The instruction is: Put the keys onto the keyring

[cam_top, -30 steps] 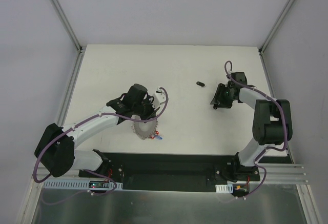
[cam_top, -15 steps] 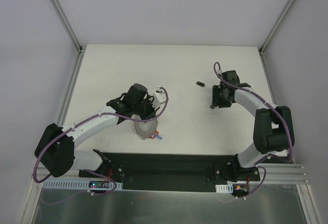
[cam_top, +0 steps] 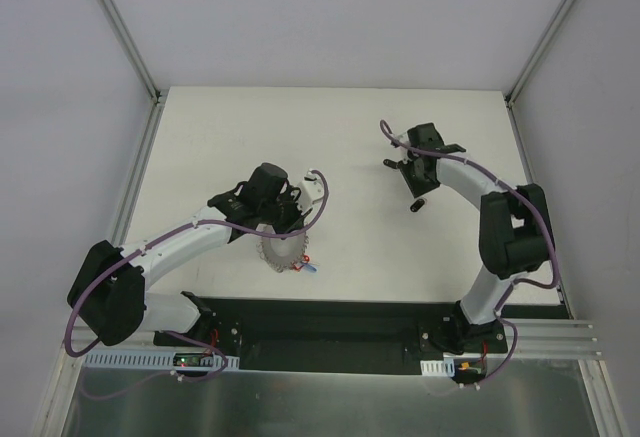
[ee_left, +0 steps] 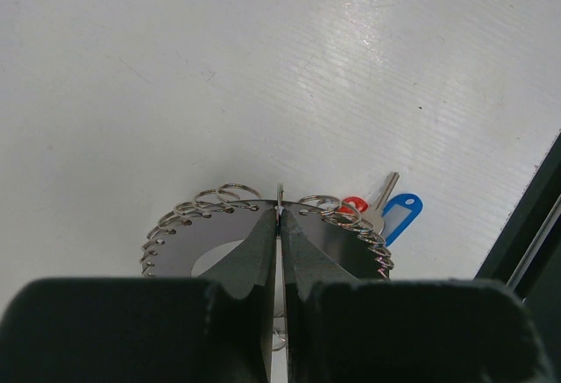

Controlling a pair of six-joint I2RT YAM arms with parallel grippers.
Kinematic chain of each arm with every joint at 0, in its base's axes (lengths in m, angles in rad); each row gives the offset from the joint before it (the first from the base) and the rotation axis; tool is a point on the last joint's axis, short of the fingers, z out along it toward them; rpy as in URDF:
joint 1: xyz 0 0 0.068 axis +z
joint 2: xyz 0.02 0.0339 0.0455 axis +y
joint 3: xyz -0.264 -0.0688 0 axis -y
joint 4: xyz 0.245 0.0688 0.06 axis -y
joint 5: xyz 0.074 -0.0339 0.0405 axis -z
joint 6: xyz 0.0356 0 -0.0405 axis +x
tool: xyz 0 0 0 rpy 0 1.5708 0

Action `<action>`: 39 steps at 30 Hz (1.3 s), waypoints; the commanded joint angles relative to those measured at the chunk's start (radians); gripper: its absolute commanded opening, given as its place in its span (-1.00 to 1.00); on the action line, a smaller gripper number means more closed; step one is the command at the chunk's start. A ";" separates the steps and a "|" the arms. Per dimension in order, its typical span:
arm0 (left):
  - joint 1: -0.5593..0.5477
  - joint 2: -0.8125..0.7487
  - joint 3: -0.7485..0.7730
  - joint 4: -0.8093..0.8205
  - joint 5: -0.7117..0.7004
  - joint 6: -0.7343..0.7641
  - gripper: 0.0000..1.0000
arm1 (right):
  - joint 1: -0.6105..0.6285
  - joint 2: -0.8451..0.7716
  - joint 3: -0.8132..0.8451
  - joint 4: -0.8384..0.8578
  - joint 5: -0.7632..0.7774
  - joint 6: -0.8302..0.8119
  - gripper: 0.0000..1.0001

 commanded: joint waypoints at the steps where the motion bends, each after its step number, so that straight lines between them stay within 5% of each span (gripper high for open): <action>1: -0.003 -0.009 0.042 -0.003 -0.017 0.014 -1.00 | 0.027 0.065 0.087 -0.054 0.066 -0.086 -0.44; 27: -0.006 0.007 0.045 -0.006 -0.026 0.021 -1.00 | 0.079 0.208 0.144 -0.135 0.239 -0.129 -0.59; 39: -0.006 0.006 0.045 -0.006 -0.026 0.021 -1.00 | 0.081 0.200 0.138 -0.132 0.238 -0.126 -0.98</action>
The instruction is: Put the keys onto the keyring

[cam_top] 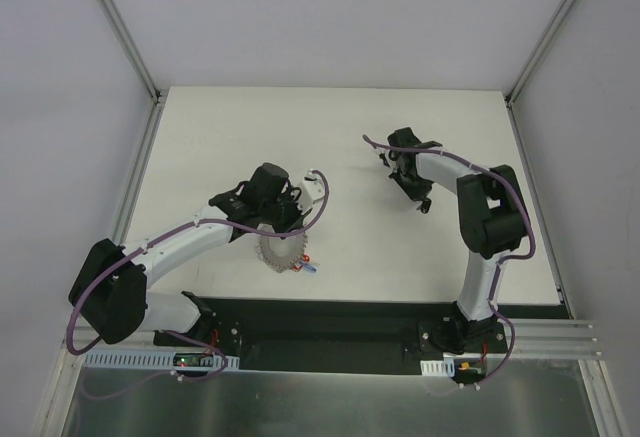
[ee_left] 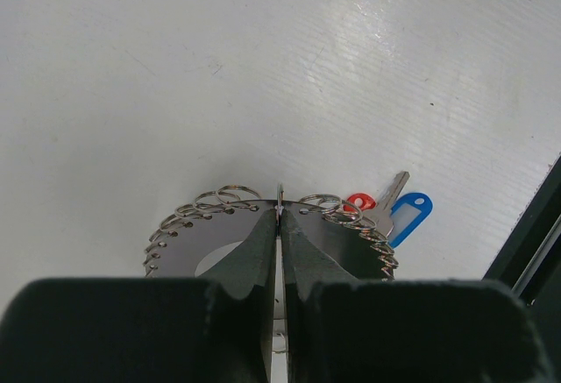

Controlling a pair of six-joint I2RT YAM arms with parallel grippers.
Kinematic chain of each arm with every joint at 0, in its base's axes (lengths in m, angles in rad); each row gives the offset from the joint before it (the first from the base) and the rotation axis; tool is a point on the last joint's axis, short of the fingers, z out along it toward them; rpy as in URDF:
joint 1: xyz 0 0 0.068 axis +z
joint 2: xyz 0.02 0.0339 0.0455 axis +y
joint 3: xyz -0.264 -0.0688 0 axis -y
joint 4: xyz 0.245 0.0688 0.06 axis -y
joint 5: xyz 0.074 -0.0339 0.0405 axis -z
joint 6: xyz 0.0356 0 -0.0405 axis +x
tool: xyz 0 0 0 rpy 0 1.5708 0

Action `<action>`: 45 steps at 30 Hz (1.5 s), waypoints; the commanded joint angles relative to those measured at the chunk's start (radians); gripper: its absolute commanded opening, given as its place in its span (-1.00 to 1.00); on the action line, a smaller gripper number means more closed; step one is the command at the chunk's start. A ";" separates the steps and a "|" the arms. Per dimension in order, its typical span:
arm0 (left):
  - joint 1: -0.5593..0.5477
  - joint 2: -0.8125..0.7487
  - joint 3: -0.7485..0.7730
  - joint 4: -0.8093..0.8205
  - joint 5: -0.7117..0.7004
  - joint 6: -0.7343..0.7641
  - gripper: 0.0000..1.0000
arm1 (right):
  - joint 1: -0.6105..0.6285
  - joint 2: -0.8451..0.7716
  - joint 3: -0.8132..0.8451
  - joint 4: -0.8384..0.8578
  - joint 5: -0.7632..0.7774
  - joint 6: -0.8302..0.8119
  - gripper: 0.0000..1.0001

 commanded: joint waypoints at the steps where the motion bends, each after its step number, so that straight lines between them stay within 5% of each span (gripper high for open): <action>1: -0.005 -0.007 0.040 0.001 -0.002 0.019 -1.00 | 0.006 -0.032 0.014 -0.032 0.015 -0.001 -0.98; 5: -0.005 -0.007 0.038 0.001 -0.005 0.018 -1.00 | 0.012 -0.107 -0.012 -0.026 -0.046 0.030 -0.98; 14: -0.007 -0.033 0.040 0.001 0.010 0.024 -1.00 | 0.020 -0.318 -0.155 0.073 -0.505 0.195 -0.98; 24: -0.007 -0.076 0.031 0.003 0.002 0.025 -1.00 | 0.038 -0.361 -0.374 0.409 -0.877 0.412 -0.97; 35: -0.007 -0.090 0.028 0.001 0.022 0.028 -1.00 | 0.063 -0.361 -0.394 0.454 -0.925 0.404 -0.98; 45: -0.008 -0.078 0.032 0.001 0.024 0.024 -1.00 | 0.066 -0.329 -0.422 0.468 -0.732 0.444 -0.97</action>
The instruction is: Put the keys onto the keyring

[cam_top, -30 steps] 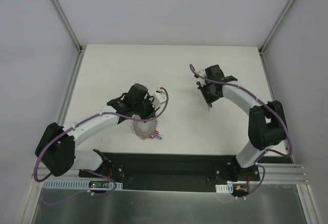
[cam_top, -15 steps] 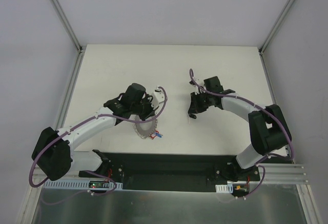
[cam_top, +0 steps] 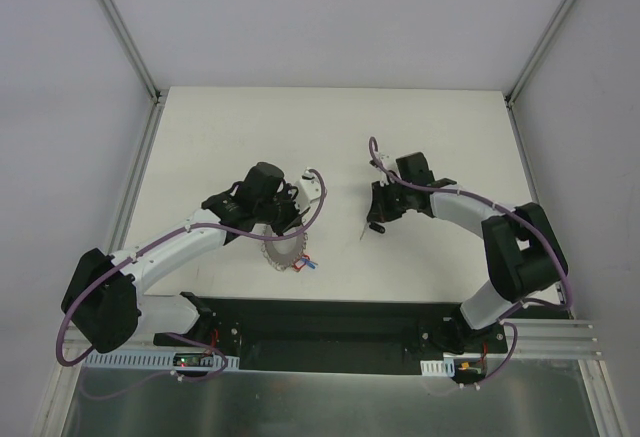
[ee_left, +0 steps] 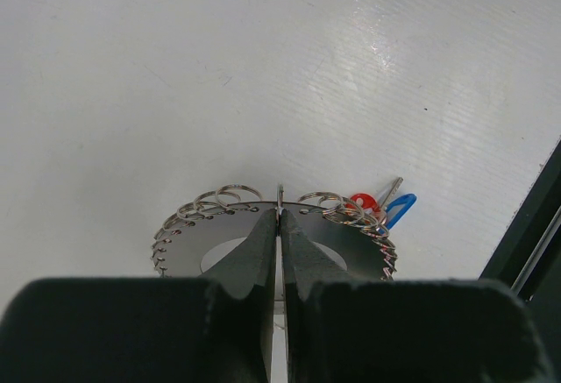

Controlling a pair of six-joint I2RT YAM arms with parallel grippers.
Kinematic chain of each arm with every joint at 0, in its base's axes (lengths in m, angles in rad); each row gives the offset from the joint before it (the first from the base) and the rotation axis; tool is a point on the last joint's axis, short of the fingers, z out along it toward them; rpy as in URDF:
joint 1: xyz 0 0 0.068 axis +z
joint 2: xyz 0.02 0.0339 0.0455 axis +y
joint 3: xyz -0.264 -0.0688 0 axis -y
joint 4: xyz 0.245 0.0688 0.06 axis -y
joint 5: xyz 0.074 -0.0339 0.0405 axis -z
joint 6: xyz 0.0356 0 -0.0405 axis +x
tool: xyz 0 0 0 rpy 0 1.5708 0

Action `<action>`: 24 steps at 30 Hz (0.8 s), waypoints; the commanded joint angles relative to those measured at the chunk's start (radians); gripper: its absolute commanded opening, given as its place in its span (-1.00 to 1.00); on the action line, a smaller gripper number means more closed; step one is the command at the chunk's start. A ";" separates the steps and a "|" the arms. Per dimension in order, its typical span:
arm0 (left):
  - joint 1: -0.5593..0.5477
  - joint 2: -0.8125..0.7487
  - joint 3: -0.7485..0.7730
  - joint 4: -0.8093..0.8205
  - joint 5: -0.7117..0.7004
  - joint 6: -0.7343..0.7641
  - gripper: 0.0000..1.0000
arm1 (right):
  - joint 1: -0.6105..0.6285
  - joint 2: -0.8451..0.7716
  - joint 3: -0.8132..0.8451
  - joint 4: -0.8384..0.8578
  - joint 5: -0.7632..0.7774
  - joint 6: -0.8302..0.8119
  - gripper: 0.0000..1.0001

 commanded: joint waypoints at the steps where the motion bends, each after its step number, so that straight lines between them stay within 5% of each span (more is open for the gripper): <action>1: -0.007 -0.014 0.032 0.011 0.024 0.005 -1.00 | 0.007 0.012 0.004 0.042 0.080 0.031 -0.97; 13: -0.007 -0.008 0.035 0.011 0.018 0.005 -1.00 | 0.062 0.047 0.065 -0.022 0.269 0.005 -0.91; 24: -0.008 -0.011 0.035 0.011 0.021 0.002 -1.00 | 0.118 -0.006 0.128 -0.139 0.410 -0.026 -0.37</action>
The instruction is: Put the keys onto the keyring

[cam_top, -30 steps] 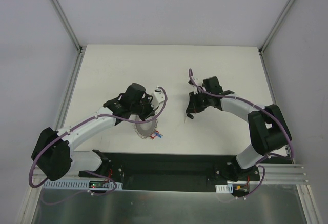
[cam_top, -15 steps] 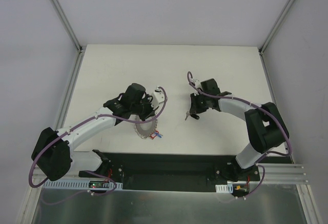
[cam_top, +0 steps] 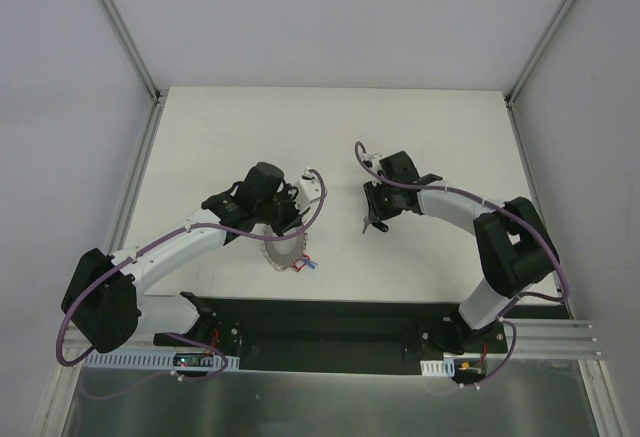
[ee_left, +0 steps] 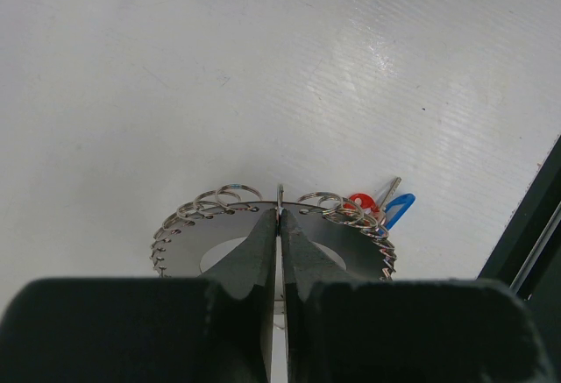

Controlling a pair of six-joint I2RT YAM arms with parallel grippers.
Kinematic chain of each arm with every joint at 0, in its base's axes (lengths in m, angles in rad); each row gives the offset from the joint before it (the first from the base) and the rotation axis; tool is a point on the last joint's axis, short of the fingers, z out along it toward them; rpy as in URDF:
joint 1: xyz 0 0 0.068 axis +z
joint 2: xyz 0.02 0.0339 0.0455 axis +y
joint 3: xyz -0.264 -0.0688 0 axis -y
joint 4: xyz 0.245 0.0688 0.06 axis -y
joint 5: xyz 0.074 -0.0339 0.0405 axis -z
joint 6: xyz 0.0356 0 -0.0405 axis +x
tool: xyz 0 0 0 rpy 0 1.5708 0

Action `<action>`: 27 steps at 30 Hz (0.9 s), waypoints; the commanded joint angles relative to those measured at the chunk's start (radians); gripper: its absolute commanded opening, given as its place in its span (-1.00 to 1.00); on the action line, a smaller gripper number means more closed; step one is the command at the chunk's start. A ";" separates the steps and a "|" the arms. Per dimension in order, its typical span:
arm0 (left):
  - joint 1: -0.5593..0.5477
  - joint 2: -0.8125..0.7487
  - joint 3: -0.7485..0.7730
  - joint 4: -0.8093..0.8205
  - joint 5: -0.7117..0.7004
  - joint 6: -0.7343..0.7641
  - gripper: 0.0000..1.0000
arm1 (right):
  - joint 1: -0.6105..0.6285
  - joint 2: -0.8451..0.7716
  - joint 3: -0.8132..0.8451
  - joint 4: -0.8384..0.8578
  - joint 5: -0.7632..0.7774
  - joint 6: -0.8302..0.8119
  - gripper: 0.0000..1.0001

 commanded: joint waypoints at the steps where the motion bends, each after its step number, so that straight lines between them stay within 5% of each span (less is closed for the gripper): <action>1: -0.007 -0.010 0.034 0.012 0.016 0.002 -1.00 | 0.038 -0.065 0.060 -0.083 0.113 -0.025 -0.34; 27: -0.010 -0.018 0.032 0.012 0.014 0.000 -1.00 | 0.198 0.050 0.131 -0.167 0.366 -0.084 -0.51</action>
